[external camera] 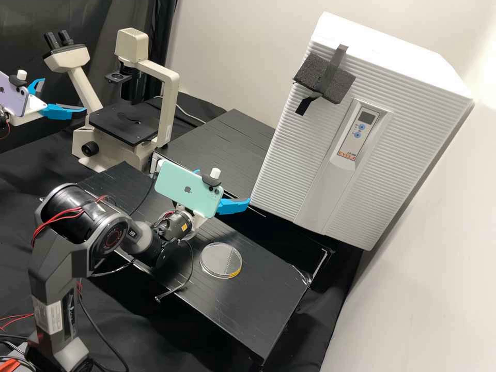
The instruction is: Close the petri dish lid.
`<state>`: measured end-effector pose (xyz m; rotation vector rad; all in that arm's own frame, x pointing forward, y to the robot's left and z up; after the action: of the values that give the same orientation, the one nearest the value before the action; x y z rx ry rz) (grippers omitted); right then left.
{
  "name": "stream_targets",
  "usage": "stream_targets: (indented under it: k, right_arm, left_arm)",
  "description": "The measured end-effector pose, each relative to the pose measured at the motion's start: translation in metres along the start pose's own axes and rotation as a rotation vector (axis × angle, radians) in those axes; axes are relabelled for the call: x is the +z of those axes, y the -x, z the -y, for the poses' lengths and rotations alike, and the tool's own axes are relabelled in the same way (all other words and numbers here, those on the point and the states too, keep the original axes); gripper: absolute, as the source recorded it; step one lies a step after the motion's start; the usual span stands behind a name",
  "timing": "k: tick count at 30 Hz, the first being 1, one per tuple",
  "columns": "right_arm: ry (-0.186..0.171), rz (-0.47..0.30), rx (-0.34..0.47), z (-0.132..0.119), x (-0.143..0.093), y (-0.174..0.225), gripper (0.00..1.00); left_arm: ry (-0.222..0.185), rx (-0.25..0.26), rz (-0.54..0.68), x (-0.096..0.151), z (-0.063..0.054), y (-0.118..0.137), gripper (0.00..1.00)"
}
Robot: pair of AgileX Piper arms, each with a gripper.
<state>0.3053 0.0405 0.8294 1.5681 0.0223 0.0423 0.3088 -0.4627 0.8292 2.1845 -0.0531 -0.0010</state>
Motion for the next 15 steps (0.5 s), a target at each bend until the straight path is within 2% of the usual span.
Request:
stream_targets:
  k: [11,15]
  right_arm:
    - [0.002,0.005,0.006,-0.001,0.004,0.006,1.00]
    - [0.002,0.025,0.053,-0.009,0.013,0.027,1.00]
  left_arm:
    - [0.000,0.000,0.000,0.000,0.000,0.000,1.00]
    - [0.000,0.000,0.000,0.000,0.000,0.000,1.00]
